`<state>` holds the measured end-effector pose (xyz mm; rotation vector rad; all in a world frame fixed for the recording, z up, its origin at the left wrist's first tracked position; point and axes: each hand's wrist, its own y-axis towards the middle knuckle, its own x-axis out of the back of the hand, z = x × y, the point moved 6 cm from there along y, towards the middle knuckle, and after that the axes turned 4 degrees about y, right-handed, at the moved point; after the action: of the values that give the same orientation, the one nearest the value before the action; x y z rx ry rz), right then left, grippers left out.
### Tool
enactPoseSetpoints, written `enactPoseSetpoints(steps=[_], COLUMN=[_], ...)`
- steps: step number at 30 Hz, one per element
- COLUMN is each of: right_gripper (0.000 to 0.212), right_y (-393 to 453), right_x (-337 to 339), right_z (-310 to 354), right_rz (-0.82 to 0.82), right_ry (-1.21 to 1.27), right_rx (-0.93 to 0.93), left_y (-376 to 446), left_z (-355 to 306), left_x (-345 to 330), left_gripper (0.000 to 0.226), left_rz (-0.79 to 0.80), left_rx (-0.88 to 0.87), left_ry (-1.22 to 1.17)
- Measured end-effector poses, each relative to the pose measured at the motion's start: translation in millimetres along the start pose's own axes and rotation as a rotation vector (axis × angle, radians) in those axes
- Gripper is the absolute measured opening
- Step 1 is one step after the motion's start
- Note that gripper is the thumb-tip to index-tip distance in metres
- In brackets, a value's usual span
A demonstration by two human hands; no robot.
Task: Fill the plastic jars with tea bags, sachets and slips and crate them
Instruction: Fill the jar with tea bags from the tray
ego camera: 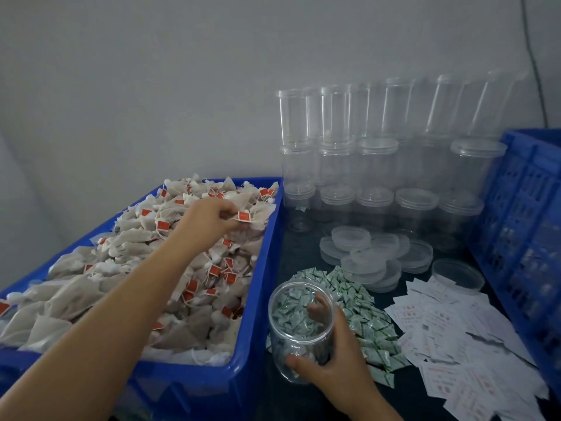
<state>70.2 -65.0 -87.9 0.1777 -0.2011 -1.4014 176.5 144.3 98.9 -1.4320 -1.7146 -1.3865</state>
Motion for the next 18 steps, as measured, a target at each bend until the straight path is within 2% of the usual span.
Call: enactPoseSetpoints(steps=[4, 7, 10, 13, 18], right_gripper=[0.101, 0.105, 0.106, 0.107, 0.095], right_y=[1, 1, 1, 0, 3], right_x=[2, 1, 2, 1, -2], right_z=[0, 0, 1, 1, 4], right_rz=[-0.015, -0.014, -0.021, -0.014, -0.007], right_ry=[-0.04, -0.044, -0.041, -0.04, -0.013], right_rx=[0.002, 0.008, 0.016, 0.028, 0.062], left_y=[-17, -36, -51, -65, -82], left_z=[-38, -64, -78, -87, -98], left_x=[33, 42, 30, 9, -20], left_gripper=[0.01, 0.011, 0.004, 0.011, 0.004], left_rz=[-0.004, 0.075, 0.198, 0.329, 0.401], left_rx=[-0.1, -0.17, -0.209, -0.235, -0.326], left_ry=[-0.102, -0.174, -0.12, -0.069, 0.034])
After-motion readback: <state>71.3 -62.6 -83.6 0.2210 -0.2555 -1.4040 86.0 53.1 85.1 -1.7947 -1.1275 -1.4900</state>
